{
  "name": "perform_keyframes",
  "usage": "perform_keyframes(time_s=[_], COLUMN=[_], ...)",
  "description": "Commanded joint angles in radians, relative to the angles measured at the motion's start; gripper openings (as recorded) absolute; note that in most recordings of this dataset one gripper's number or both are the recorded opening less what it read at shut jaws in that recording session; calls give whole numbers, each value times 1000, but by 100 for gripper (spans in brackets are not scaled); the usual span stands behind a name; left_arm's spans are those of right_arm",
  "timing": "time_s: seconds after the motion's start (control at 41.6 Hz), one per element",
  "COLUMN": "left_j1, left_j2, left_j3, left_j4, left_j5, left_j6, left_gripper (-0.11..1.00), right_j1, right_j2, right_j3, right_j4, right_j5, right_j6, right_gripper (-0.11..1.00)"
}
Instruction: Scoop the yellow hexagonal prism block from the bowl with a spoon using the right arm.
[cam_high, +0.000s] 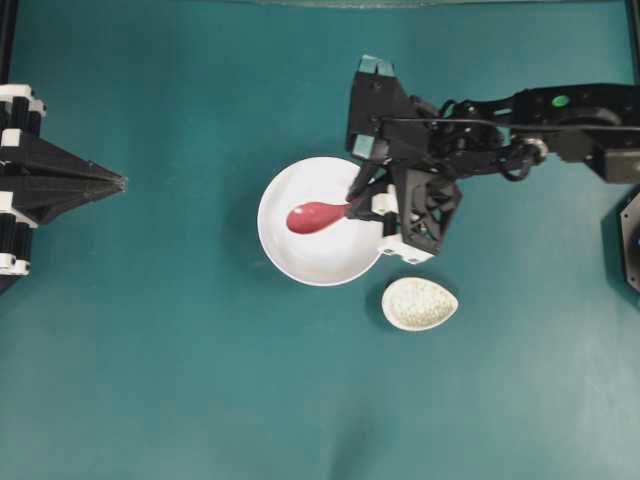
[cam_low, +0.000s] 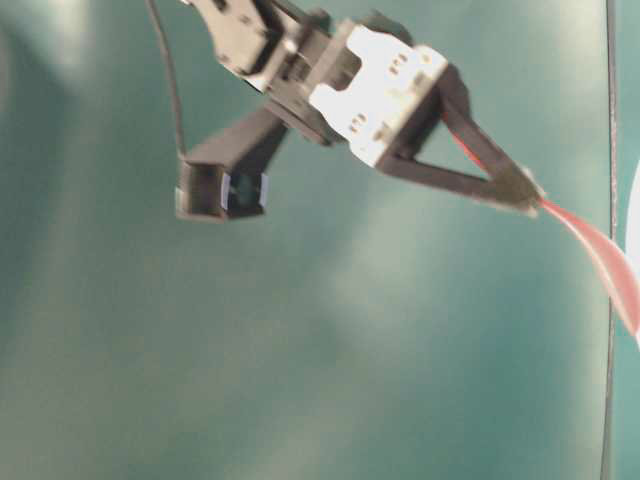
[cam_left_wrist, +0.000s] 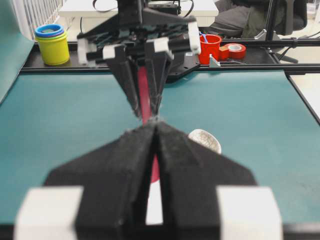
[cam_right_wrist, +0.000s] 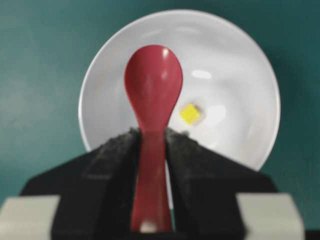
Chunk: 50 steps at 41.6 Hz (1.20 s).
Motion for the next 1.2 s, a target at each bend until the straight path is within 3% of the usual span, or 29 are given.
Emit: perform_keyframes(time_s=[0.0,0.408,0.672,1.176], left_j1=[0,2,2,0], left_j2=[5,5,5,5], left_j3=[-25,-25,-25,-25], left_j4=[3,3,3,3], left_j5=[-6,-6,-6,-6], left_j6=[0,0,0,0], left_gripper=[0,0,0,0], right_j1=[2,-21,-25,-25], right_j2=[-40,-37,-8,55], right_j3=[-3,-5,-6,-12], right_j4=[0,-9,-57,-80], right_j5=[34,160,163,160], right_j6=[2,3,3,3], right_gripper=[24,24,24,24])
